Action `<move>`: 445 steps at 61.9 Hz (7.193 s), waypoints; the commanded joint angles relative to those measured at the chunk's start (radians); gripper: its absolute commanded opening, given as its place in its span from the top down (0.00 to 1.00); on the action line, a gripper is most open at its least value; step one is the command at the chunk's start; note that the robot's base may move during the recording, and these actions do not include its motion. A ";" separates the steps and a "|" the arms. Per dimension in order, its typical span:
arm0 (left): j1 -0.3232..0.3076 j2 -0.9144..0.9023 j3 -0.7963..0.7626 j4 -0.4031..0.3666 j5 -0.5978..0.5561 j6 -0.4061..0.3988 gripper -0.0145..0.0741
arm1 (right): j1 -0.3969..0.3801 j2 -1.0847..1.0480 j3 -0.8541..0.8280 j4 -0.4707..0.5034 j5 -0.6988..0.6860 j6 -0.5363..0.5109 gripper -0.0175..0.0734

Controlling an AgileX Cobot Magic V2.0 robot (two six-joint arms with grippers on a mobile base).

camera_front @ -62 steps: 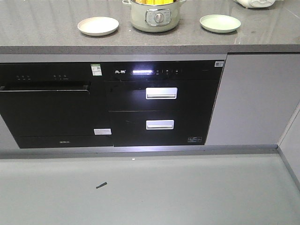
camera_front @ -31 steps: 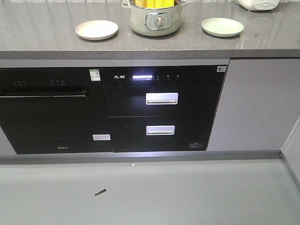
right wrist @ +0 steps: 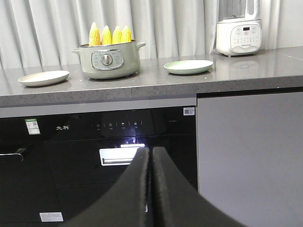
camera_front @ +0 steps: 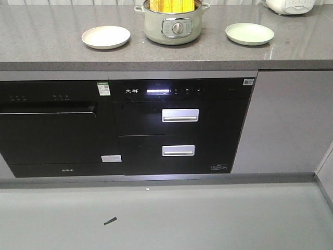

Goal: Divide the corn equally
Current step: 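Continue driving closer and align the base in front of the pot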

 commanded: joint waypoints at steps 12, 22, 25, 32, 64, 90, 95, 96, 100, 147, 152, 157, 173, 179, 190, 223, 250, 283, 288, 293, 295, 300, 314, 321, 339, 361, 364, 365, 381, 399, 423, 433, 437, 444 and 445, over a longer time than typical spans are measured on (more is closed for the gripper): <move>-0.005 -0.015 0.013 -0.002 -0.070 -0.007 0.84 | -0.005 -0.003 0.010 -0.008 -0.079 -0.006 0.81; -0.005 -0.015 0.013 -0.002 -0.070 -0.007 0.84 | -0.005 -0.003 0.010 -0.008 -0.079 -0.006 0.81; -0.005 -0.015 0.013 -0.002 -0.070 -0.007 0.84 | -0.005 -0.003 0.010 -0.008 -0.079 -0.006 0.81; -0.005 -0.015 0.013 -0.002 -0.070 -0.007 0.84 | -0.005 -0.003 0.010 -0.008 -0.079 -0.006 0.81; -0.005 -0.015 0.013 -0.002 -0.070 -0.007 0.84 | -0.005 -0.003 0.010 -0.008 -0.079 -0.006 0.81; -0.005 -0.015 0.013 -0.002 -0.070 -0.007 0.84 | -0.005 -0.003 0.010 -0.008 -0.079 -0.006 0.81; -0.005 -0.015 0.013 -0.002 -0.070 -0.007 0.84 | -0.005 -0.003 0.010 -0.008 -0.079 -0.006 0.81; -0.005 -0.015 0.013 -0.002 -0.070 -0.007 0.84 | -0.005 -0.003 0.010 -0.008 -0.079 -0.006 0.81; -0.005 -0.015 0.013 -0.002 -0.070 -0.007 0.84 | -0.005 -0.003 0.010 -0.008 -0.079 -0.006 0.81; -0.005 -0.015 0.013 -0.002 -0.070 -0.007 0.84 | -0.005 -0.003 0.010 -0.008 -0.079 -0.006 0.81; -0.005 -0.015 0.013 -0.002 -0.070 -0.007 0.84 | -0.005 -0.003 0.010 -0.008 -0.079 -0.006 0.81; -0.005 -0.015 0.013 -0.002 -0.070 -0.007 0.84 | -0.005 -0.003 0.010 -0.008 -0.079 -0.006 0.81; -0.005 -0.015 0.013 -0.002 -0.070 -0.007 0.84 | -0.005 -0.003 0.010 -0.008 -0.079 -0.006 0.81; -0.005 -0.015 0.013 -0.002 -0.070 -0.007 0.84 | -0.005 -0.003 0.010 -0.008 -0.079 -0.006 0.81; -0.005 -0.015 0.013 -0.002 -0.070 -0.007 0.84 | -0.005 -0.003 0.010 -0.008 -0.079 -0.006 0.81; -0.005 -0.015 0.013 -0.002 -0.070 -0.007 0.84 | -0.005 -0.003 0.010 -0.008 -0.079 -0.006 0.81; -0.005 -0.015 0.013 -0.002 -0.070 -0.007 0.84 | -0.005 -0.003 0.010 -0.008 -0.079 -0.006 0.81; -0.005 -0.015 0.013 -0.002 -0.070 -0.007 0.84 | -0.005 -0.003 0.010 -0.008 -0.079 -0.006 0.81; -0.005 -0.015 0.013 -0.002 -0.070 -0.007 0.84 | -0.005 -0.003 0.010 -0.008 -0.079 -0.006 0.81; -0.005 -0.015 0.013 -0.002 -0.070 -0.007 0.84 | -0.005 -0.003 0.010 -0.008 -0.079 -0.006 0.81; -0.005 -0.015 0.013 -0.002 -0.070 -0.007 0.84 | -0.005 -0.003 0.010 -0.008 -0.079 -0.006 0.81; -0.005 -0.015 0.013 -0.002 -0.070 -0.007 0.84 | -0.005 -0.003 0.010 -0.008 -0.079 -0.006 0.81; -0.005 -0.015 0.013 -0.002 -0.070 -0.007 0.84 | -0.005 -0.003 0.010 -0.008 -0.079 -0.006 0.81; -0.005 -0.015 0.013 -0.002 -0.070 -0.007 0.84 | -0.005 -0.003 0.010 -0.008 -0.079 -0.006 0.81; -0.005 -0.015 0.013 -0.002 -0.070 -0.007 0.84 | -0.005 -0.003 0.010 -0.008 -0.079 -0.006 0.81; -0.005 -0.015 0.013 -0.002 -0.070 -0.007 0.84 | -0.005 -0.003 0.010 -0.008 -0.079 -0.006 0.81; -0.005 -0.015 0.013 -0.002 -0.070 -0.007 0.84 | -0.005 -0.003 0.010 -0.008 -0.079 -0.006 0.81; -0.005 -0.015 0.013 -0.002 -0.070 -0.007 0.84 | -0.005 -0.003 0.010 -0.008 -0.079 -0.006 0.81; -0.005 -0.015 0.013 -0.002 -0.070 -0.007 0.84 | -0.005 -0.003 0.010 -0.008 -0.079 -0.006 0.81; -0.005 -0.015 0.013 -0.002 -0.070 -0.007 0.84 | -0.005 -0.003 0.010 -0.008 -0.079 -0.006 0.81; -0.005 -0.015 0.013 -0.002 -0.070 -0.007 0.84 | -0.005 -0.003 0.010 -0.008 -0.079 -0.006 0.81; -0.005 -0.015 0.013 -0.002 -0.070 -0.007 0.84 | -0.005 -0.003 0.010 -0.008 -0.079 -0.006 0.81; -0.005 -0.015 0.013 -0.002 -0.070 -0.007 0.84 | -0.005 -0.003 0.010 -0.008 -0.079 -0.006 0.81; -0.005 -0.015 0.013 -0.002 -0.070 -0.007 0.84 | -0.005 -0.003 0.010 -0.008 -0.079 -0.006 0.81; -0.005 -0.015 0.013 -0.002 -0.070 -0.007 0.84 | -0.005 -0.003 0.010 -0.008 -0.079 -0.006 0.81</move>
